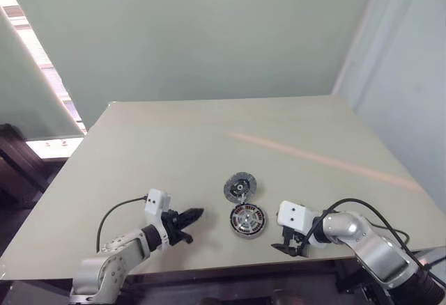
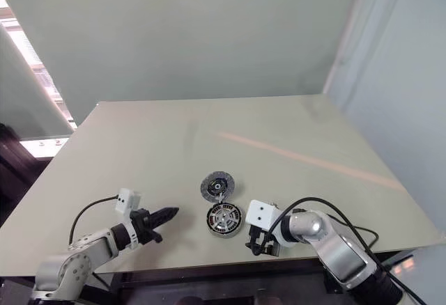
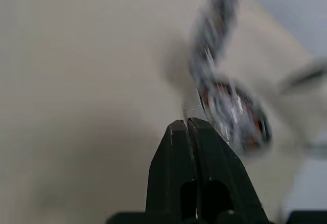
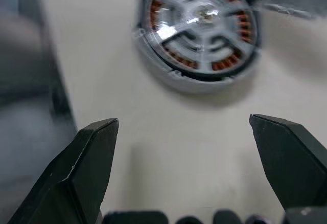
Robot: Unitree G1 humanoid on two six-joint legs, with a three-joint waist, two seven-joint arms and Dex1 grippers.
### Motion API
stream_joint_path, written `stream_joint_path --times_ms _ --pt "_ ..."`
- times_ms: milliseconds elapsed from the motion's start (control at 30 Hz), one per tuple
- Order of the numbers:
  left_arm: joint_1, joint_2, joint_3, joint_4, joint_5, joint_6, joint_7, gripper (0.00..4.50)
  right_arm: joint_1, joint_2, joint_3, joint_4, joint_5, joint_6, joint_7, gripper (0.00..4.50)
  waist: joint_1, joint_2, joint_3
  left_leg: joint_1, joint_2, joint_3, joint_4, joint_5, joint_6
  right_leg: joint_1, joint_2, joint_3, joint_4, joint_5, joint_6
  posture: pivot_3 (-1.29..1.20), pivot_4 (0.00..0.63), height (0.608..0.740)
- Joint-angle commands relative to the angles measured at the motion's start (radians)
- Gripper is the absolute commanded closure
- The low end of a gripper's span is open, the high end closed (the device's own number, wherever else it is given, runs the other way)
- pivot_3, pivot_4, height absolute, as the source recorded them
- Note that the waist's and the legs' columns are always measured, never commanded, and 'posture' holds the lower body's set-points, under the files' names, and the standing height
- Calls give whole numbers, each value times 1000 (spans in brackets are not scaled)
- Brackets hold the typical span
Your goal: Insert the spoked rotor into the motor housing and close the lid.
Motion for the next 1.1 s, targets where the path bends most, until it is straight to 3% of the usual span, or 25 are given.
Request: stream_joint_path --times_ms 33,367,767,867,1100 --pt "1 50 -79 -71 58 -20 -62 4467 -98 -5 73 -17 -82 -43 81 0 0 1 0 0 0 0 0 0 0 0 0 0 0 0 0 0 0 740" --pt "-13 1 -107 -78 88 -45 -61 4467 -177 73 172 48 -184 -88 145 0 9 0 0 -1 0 -2 -1 0 0 -1 0 -2 0 1 2 0 0 740" --pt "-11 -14 -111 -74 113 -62 -63 4467 -178 131 184 166 -263 -177 132 0 9 1 0 -1 0 -2 0 0 0 0 0 -2 1 2 2 0 0 740" --pt "-12 -18 -115 -72 119 -67 -66 4500 -180 137 183 207 -289 -197 121 603 9 1 0 0 0 -2 0 0 0 0 0 -2 1 2 2 0 0 740" --pt "-19 -29 -125 -65 129 -71 -65 4500 -187 157 167 260 -319 -228 104 3021 9 0 0 1 0 -2 1 0 0 1 0 -2 1 2 2 0 0 740"
